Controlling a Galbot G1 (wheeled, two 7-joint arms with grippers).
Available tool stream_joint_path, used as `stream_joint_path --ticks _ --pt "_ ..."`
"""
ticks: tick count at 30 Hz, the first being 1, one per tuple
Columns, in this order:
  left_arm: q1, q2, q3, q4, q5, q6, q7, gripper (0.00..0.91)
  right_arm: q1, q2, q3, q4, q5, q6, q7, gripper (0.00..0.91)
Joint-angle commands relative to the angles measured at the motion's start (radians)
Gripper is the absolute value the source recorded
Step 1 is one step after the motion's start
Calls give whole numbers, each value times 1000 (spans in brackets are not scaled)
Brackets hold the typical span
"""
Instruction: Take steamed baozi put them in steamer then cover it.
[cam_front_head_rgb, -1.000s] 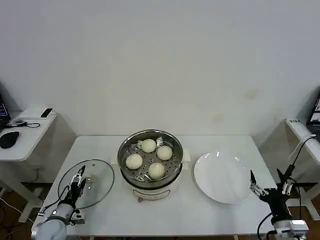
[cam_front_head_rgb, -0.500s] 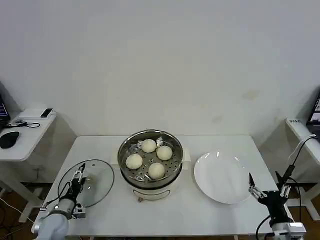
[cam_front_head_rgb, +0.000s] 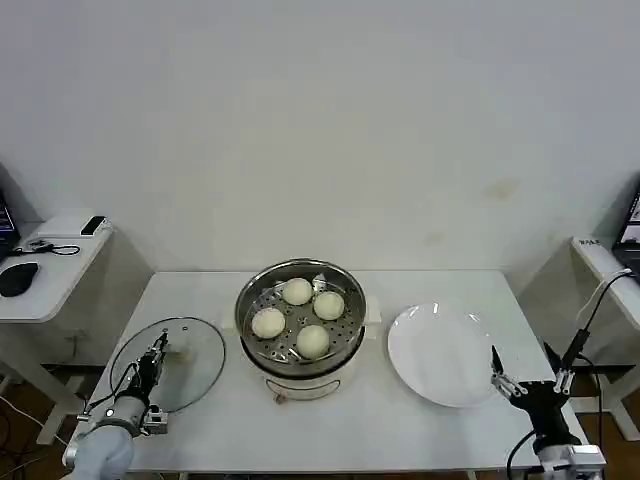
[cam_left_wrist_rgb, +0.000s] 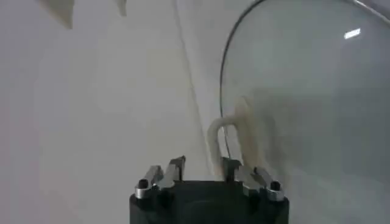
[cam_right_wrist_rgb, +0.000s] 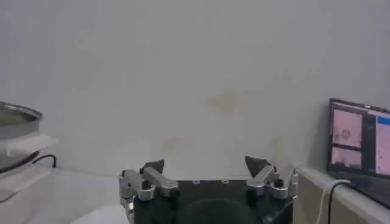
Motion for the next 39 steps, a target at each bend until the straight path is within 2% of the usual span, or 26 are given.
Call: stream_joint_path --ticks 1,7,16,25,29,39 --pt "7 -1 -28 -28 4 -22 -15 0 -8 -5 -4 5 0 4 -1 907" --pt "74 -10 -88 -178 -5 8 -8 0 -11 -7 -18 9 8 1 -9 907" --pt "239 -11 -242 -431 -117 132 55 0 -2 -40 -22 -3 26 -12 -33 907" --pt "352 16 -380 -601 -167 174 137 0 -9 -67 -35 -13 24 -12 -33 907" --pt "355 23 -341 -674 -181 200 166 0 -34 -73 -32 -11 14 -2 -33 907" --pt "197 79 -63 -749 -175 310 194 0 -42 -57 -35 -3 -18 8 -39 907"
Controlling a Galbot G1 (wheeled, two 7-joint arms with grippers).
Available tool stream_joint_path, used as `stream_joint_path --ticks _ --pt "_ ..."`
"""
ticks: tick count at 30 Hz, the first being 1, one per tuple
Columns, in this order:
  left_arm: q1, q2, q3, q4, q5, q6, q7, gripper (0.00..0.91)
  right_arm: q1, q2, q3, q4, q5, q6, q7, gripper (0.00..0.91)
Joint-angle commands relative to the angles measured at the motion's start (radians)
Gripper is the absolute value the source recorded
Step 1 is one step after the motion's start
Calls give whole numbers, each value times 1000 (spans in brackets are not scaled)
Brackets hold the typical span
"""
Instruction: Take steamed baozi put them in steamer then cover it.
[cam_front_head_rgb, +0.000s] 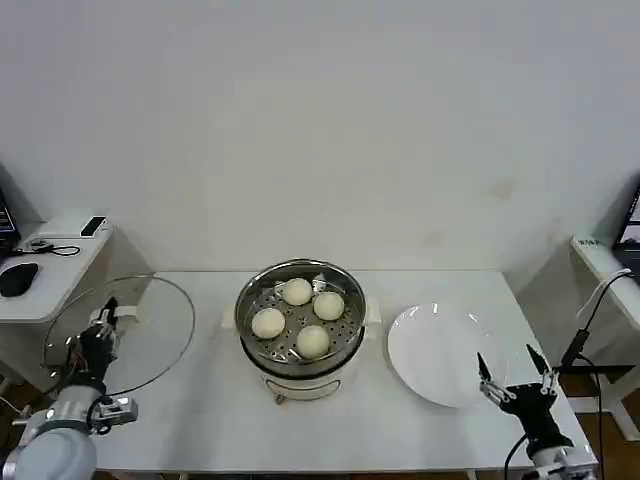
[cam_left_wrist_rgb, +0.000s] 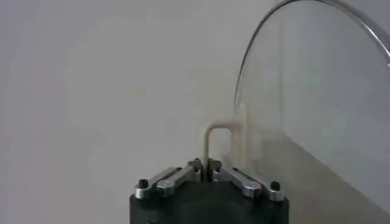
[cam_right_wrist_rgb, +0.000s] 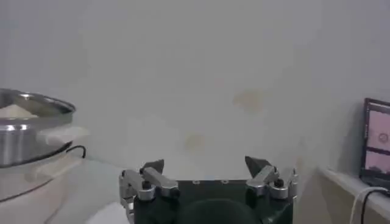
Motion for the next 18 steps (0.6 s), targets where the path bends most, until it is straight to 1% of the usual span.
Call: stream_joint_path --ticks 1,6,8,11,14,18 --pt "-115 45 226 -154 -16 123 72 0 -16 5 -1 5 -26 8 -1 907" --pt "-245 66 391 -135 -18 179 103 0 -24 32 -12 6 -73 18 0 907" --pt "-307 61 455 -116 -19 204 116 0 -25 42 -28 6 -85 18 2 907" --pt "-370 52 506 -99 -33 235 130 0 -23 56 -49 5 -107 19 3 907" --pt "-432 31 564 -85 -37 260 141 0 -22 69 -73 8 -132 17 6 907" --pt "-488 -24 628 -74 -22 292 162 0 -18 79 -86 11 -149 15 7 907"
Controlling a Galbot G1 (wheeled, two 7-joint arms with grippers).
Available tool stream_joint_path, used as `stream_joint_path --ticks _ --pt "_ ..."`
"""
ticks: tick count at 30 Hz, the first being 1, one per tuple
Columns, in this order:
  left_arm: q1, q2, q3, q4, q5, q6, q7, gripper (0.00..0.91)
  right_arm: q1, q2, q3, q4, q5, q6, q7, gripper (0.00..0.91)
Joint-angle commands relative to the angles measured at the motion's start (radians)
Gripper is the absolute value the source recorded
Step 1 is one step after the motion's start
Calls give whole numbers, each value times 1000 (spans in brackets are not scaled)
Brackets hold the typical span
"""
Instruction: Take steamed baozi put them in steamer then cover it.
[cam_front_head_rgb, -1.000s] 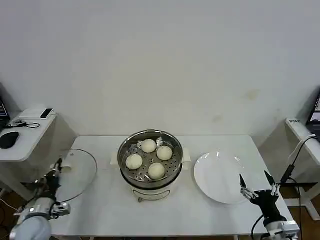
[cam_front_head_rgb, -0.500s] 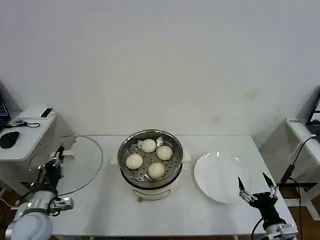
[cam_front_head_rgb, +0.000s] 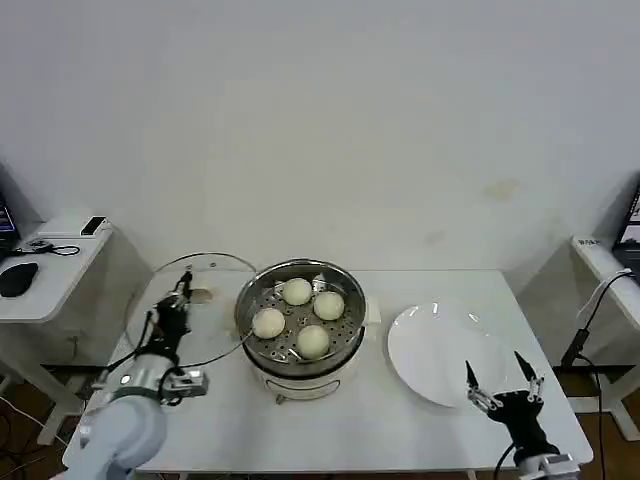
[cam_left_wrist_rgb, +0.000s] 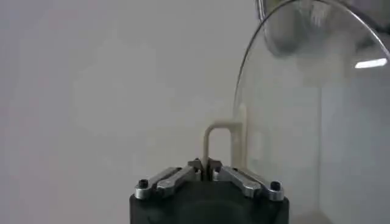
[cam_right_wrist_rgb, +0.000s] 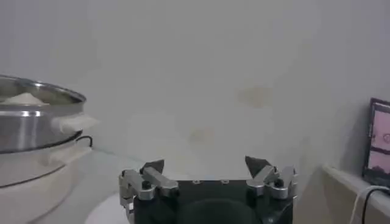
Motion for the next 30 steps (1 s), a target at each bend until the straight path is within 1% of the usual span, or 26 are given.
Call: stream_joint_path --ticks 1,4,8,13,20,30 --pt "-241 -77 278 11 20 116 62 0 1 32 -49 6 -69 -1 2 907" --pt "-254 -123 303 26 78 114 67 0 3 36 -58 5 -81 -1 3 907" --pt "-265 -154 346 40 149 119 100 0 6 44 -70 5 -96 -2 4 907" --pt "-269 -165 368 52 194 121 142 0 13 59 -94 -3 -115 -3 6 907" --pt "-285 -165 410 75 199 129 162 0 17 61 -94 -10 -123 -2 6 907" --pt "-329 -201 463 120 203 131 164 0 18 72 -109 -14 -140 -2 6 907"
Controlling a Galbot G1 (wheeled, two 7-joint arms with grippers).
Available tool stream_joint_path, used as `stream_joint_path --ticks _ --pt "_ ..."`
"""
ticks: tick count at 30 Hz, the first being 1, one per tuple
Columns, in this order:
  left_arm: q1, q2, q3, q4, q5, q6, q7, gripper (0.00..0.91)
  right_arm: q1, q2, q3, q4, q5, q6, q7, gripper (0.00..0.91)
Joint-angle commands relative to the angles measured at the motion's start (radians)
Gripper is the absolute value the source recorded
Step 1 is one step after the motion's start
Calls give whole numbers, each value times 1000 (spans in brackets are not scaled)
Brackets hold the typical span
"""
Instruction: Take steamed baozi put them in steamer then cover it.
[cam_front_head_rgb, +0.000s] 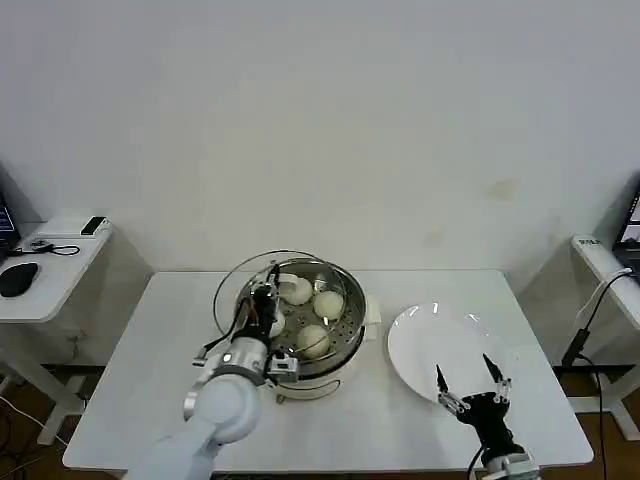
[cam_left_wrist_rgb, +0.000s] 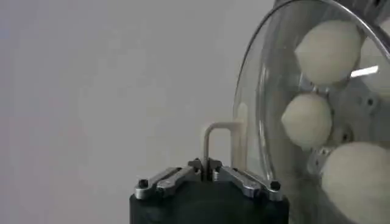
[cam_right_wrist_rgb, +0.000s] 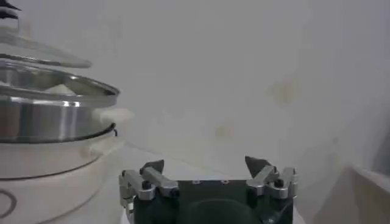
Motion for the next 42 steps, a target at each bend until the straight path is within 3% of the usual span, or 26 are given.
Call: stream_joint_path --ticks 1,42 --pt "-44 -33 73 35 29 6 19 0 -2 7 -15 -1 -16 1 1 907" --pt "-44 -63 77 97 31 -11 6 0 -4 7 -35 -7 -40 7 -3 907"
